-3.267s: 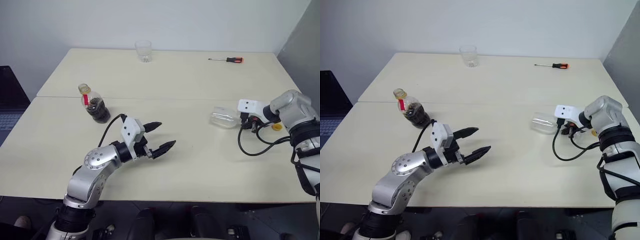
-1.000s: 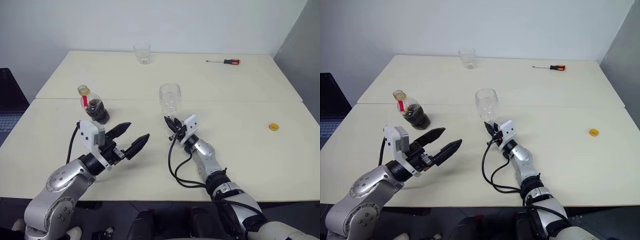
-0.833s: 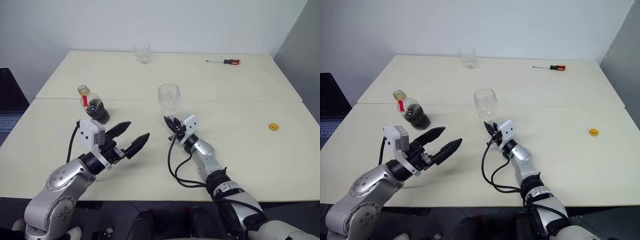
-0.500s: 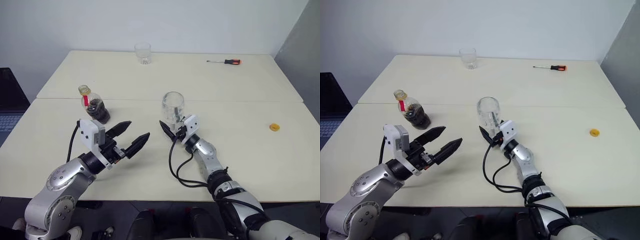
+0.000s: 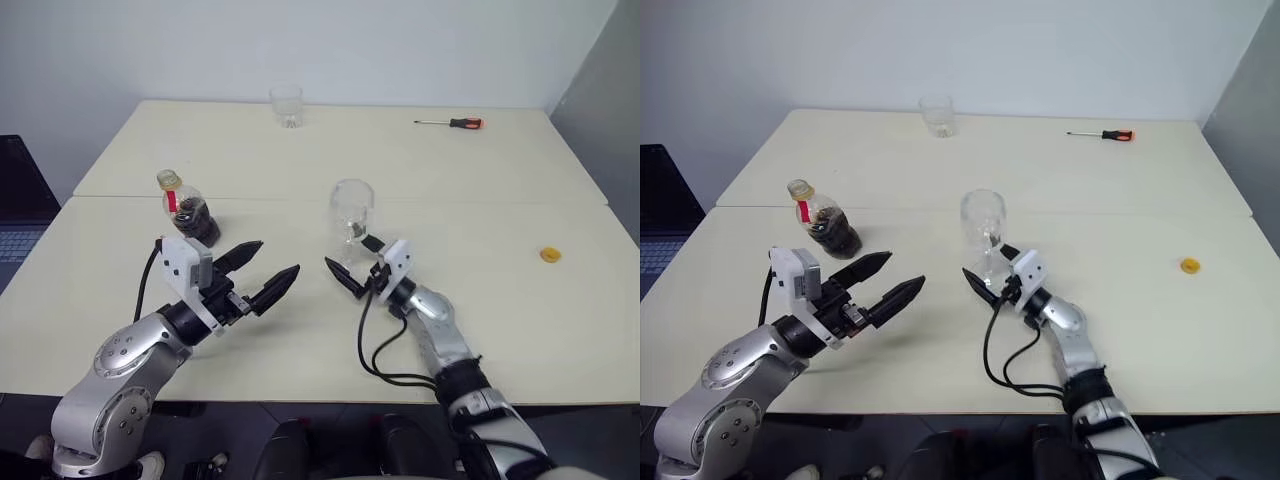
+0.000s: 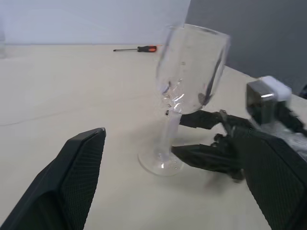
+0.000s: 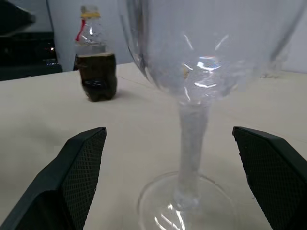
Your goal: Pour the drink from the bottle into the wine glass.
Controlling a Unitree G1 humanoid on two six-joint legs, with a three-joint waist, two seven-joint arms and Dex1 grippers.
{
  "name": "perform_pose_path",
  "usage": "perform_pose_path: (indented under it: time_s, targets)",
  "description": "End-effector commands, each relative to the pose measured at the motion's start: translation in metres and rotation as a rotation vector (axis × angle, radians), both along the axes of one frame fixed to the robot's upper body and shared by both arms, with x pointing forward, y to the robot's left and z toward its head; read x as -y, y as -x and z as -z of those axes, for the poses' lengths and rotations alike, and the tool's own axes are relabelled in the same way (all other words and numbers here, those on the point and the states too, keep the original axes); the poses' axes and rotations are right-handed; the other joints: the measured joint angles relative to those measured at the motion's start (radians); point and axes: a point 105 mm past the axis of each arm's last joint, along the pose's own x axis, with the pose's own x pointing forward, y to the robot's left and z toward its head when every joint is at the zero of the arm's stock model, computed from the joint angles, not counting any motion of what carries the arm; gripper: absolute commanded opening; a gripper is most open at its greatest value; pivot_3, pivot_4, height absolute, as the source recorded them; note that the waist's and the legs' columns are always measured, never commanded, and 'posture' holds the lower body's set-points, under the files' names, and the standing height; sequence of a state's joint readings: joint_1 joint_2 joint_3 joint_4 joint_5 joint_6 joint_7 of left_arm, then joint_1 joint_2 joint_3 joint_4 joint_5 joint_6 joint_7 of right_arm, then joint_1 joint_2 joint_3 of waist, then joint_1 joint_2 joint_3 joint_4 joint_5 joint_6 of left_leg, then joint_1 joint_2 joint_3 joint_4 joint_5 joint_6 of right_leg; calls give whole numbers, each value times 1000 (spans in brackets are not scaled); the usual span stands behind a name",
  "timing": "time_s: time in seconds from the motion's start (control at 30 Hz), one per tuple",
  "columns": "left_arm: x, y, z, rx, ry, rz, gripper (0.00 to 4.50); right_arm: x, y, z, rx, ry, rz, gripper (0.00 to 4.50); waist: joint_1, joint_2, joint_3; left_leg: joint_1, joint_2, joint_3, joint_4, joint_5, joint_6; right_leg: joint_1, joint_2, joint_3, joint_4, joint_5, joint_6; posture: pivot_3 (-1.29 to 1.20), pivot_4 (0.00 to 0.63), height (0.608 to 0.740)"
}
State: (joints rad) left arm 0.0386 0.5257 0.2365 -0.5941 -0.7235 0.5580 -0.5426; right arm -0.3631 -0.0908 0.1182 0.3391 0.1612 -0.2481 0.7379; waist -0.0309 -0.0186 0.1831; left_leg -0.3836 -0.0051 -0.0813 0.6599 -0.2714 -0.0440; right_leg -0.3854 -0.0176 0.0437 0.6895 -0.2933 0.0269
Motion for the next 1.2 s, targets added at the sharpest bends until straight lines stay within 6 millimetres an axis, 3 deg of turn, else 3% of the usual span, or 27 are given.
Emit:
perform_pose_path:
  time_s: [0.03, 0.2, 0.33, 0.57, 0.83, 1.2]
  targets:
    - [0, 3, -5, 35, -11, 8, 4500, 9, 16, -19, 32, 12, -47, 4485, 0, 0, 0, 0, 0, 0, 0, 0, 0, 0, 0, 0, 0, 0, 0, 0, 150, 740]
    - [-5, 1, 4, 14, -24, -36, 4500, 38, 34, -26, 25, 90, -44, 4485, 0, 0, 0, 0, 0, 0, -1, 0, 0, 0, 0, 0, -1, 0, 0, 0, 150, 740]
    - [-36, -10, 13, 12, -50, -224, 4500, 55, 53, -38, 59, 157, -53, 4485, 1, 0, 0, 0, 0, 0, -1, 0, 0, 1, 0, 0, -2, 0, 0, 0, 150, 740]
    - [-80, -25, 22, 36, -71, -523, 4500, 49, 88, -79, 90, 101, -178, 4485, 1, 0, 1, 0, 1, -2, -2, 0, 0, 1, 0, -1, -4, 0, 0, 0, 150, 740]
    - [-117, -40, 21, 101, -152, -720, 4500, 31, 94, -106, 122, 10, -222, 4485, 3, 0, 0, 0, 0, -6, -2, 0, 0, 5, 0, -2, -9, 0, 1, 0, 150, 740]
    - [-131, -60, 6, 160, -162, -749, 4500, 26, 75, -107, 106, 36, -139, 4485, 3, -1, 1, 0, 0, -6, -2, 0, 0, 5, 0, -4, -9, 0, 1, 0, 150, 740]
